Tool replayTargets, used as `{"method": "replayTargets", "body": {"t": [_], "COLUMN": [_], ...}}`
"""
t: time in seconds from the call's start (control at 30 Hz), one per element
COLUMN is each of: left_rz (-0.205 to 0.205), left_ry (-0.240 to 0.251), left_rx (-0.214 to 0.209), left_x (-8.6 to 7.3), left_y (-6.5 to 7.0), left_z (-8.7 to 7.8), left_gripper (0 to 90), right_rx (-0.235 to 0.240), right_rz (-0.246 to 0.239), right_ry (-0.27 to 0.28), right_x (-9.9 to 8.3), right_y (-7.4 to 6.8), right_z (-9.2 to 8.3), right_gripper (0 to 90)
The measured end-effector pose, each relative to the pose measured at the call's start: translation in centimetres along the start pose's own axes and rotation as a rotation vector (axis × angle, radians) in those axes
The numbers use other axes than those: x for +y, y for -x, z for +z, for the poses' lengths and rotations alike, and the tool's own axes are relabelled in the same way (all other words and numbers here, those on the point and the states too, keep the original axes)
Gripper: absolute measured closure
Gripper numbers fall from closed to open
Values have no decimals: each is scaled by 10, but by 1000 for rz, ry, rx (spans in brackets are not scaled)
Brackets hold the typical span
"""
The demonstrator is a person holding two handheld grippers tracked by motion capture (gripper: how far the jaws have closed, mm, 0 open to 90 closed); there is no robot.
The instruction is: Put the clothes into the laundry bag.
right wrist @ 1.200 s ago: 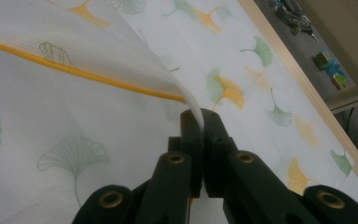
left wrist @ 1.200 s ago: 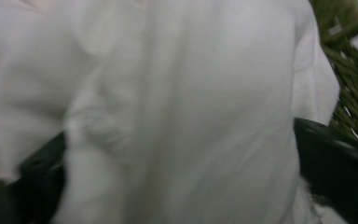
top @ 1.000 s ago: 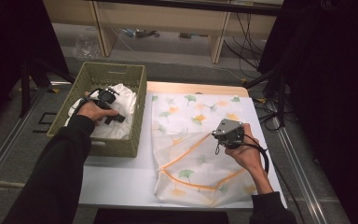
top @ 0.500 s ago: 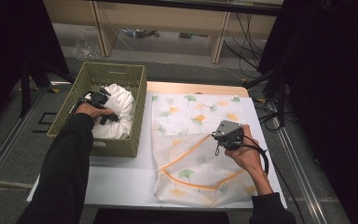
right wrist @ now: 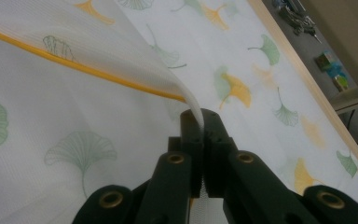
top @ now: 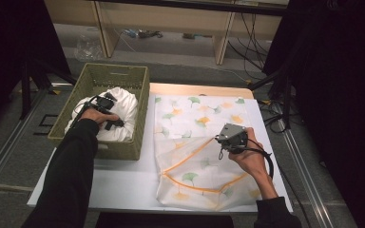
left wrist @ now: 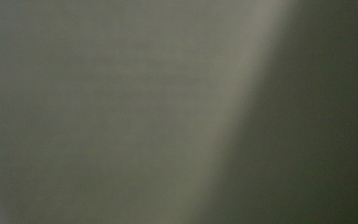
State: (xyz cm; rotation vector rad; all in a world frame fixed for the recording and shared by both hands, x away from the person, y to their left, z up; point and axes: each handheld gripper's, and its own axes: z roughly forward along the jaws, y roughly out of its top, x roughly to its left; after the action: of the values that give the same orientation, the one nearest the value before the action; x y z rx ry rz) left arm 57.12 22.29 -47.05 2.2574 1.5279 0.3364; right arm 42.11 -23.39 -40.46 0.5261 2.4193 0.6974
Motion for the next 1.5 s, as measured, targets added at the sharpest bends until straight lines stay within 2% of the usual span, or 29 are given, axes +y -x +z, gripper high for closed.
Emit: {"method": "replayTargets", "body": {"t": [0.03, 0.07, 0.13, 0.23, 0.27, 0.3, 0.37, 0.47, 0.5, 0.53, 0.57, 0.6, 0.63, 0.7, 0.83, 0.87, 0.9, 1.0, 1.07, 1.17, 1.27, 1.33, 1.37, 1.4, 1.5], "left_rz": [-5, 35, 24, -13, -52, -108, -140, -136, -132, -132, -147, -157, -157, -180, -190, -203, -207, -195, -195, -151, -145, -100, -96, -88, -64], "left_ry": [4, -13, -12, 18, 47, 59, 87, 121, 118, 139, 154, 196, 196, 239, 308, 330, 356, 408, 441, 476, 530, 560, 572, 574, 588], "left_rx": [-5, -1, -8, -32, -61, -79, -104, -120, -132, -138, -148, -167, -167, -194, -230, -242, -263, -279, -291, -320, -370, -421, -439, -451, -486], "left_x": [0, 2, 2, 1, -2, -4, -7, -8, -8, -9, -10, -11, -11, -11, -8, -8, -7, -2, 1, 5, 5, 4, 4, 4, 4], "left_y": [-1, -6, -10, -15, -20, -21, -27, -31, -34, -36, -37, -42, -42, -44, -46, -45, -46, -45, -43, -37, -24, -13, -8, -4, 8], "left_z": [-2, -8, -11, -14, -16, -18, -21, -25, -28, -30, -34, -42, -42, -53, -73, -78, -85, -105, -117, -142, -165, -183, -190, -195, -210], "left_gripper": [46, 130, 260, 386, 386, 471, 492, 519, 525, 531, 538, 539, 539, 539, 538, 538, 538, 537, 537, 535, 533, 532, 531, 531, 531], "right_rx": [-3, -3, 1, -1, -1, 2, 0, 2, 2, 1, -2, -1, -1, -7, 1, -3, 0, -4, -5, -13, -5, -10, -7, -10, -13], "right_rz": [6, 21, 6, 14, 14, 25, 40, 33, 33, 32, 33, 30, 30, 8, 31, 12, 30, 57, 50, 39, 39, 59, 52, 22, 41], "right_ry": [-1, -5, 9, 11, 11, 12, 10, 12, 11, 10, 10, 11, 11, 14, 8, 14, 12, 7, 10, 15, 15, 11, 12, 21, 14], "right_x": [0, -1, -1, -2, -2, -3, -4, -5, -5, -5, -5, -5, -5, -5, -4, -4, -5, -5, -5, -4, -5, -5, -5, -4, -4], "right_y": [0, -1, 0, 1, 1, 2, 2, 3, 3, 3, 3, 3, 3, 4, 3, 4, 4, 3, 3, 4, 5, 4, 4, 6, 4], "right_z": [0, 0, -1, -2, -2, -2, -2, -1, -1, -2, -2, -2, -2, -2, -2, -2, -2, -3, -3, -4, -3, -5, -4, -4, -5], "right_gripper": [900, 899, 899, 899, 899, 899, 899, 899, 899, 899, 900, 899, 899, 899, 899, 899, 899, 900, 899, 899, 899, 900, 900, 899, 900]}}
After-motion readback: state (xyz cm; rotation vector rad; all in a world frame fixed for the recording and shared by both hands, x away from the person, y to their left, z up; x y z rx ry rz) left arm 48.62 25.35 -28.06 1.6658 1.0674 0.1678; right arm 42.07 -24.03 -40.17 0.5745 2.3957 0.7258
